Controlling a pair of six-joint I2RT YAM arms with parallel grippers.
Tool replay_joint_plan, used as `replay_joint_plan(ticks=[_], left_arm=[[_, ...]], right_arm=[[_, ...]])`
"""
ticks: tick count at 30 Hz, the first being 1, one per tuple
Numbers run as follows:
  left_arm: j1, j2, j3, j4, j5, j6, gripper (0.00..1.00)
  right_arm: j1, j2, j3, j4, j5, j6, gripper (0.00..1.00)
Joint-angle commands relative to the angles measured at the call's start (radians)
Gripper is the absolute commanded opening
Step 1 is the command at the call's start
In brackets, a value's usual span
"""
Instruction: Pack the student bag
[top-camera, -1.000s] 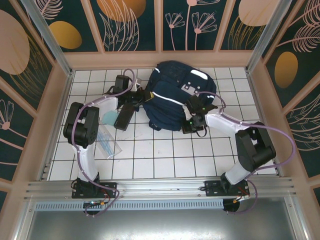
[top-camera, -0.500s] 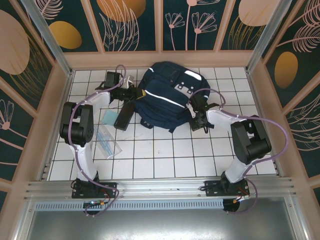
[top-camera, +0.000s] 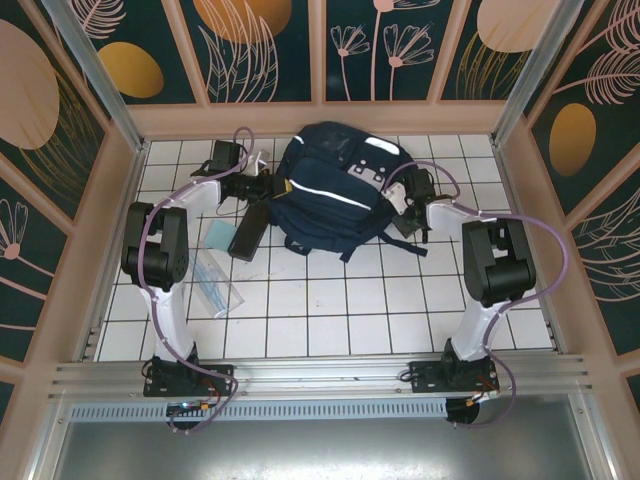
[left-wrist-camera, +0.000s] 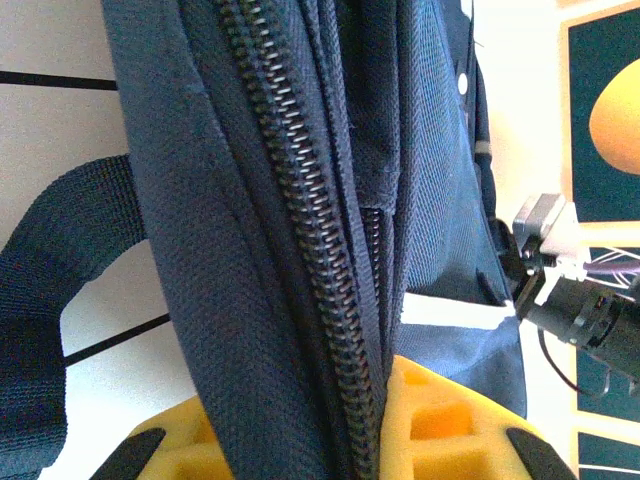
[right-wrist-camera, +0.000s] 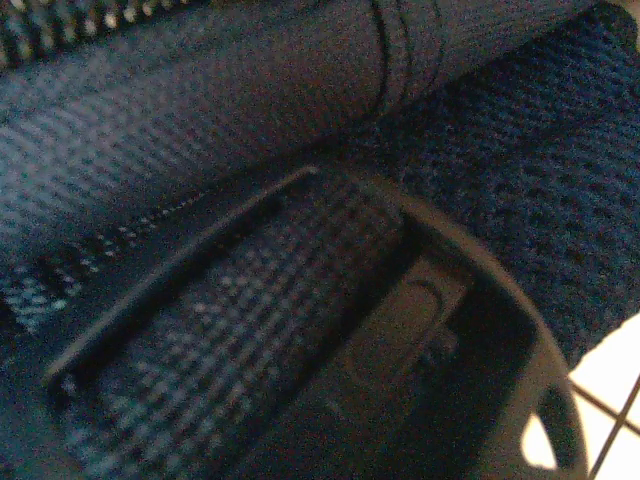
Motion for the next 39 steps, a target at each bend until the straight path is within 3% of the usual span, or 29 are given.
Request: replay_joint_plan(ticks=[1,7,12,13,17,20,25,32,37,39], left_arm=[[0.03,-0.012,0.049,-0.042,0.085,0.105,0.0],[0.033,-0.015,0.053,-0.056,0.089,0.116,0.0],[0.033,-0.016,0.045,-0.041,0.082,0.098,0.0],[0.033,-0.017,0.038,-0.027,0.081,0.086,0.0],[0.032,-0.036,-0.006,0.06,0.078,0.017,0.0],[0.03,-0.045,-0.028,0.105,0.076,-0.024,0.0],[0.004,-0.065,-0.048,0.146,0.068,-0.055,0.0],[-0.07,-0.094,-0.079,0.147,0.068,-0.072,0.0],[-0.096,-0.174,-0.216,0.138,0.049,-0.077,0.0],[-0.102,-0.21,-0.301,0.131,0.039,-0.075,0.0]], right_arm=[[-0.093,0.026,0.071,0.144,0.098,-0.09,0.0],[-0.111,0.09,0.124,0.164,0.085,-0.13,0.0],[-0.102,0.066,0.142,0.11,0.004,-0.057,0.0],[-0.1,0.05,0.139,0.1,-0.017,-0.036,0.02],[-0.074,-0.011,0.128,0.035,-0.076,0.061,0.3],[-0.05,-0.051,0.114,-0.007,-0.075,0.109,0.43],[-0.045,-0.12,0.09,-0.041,0.004,0.207,0.44],[0.006,-0.291,0.026,-0.038,0.045,0.494,0.45],[0.003,-0.4,-0.06,0.042,-0.067,0.702,0.46],[-0.008,-0.424,-0.083,0.074,-0.076,0.764,0.52]])
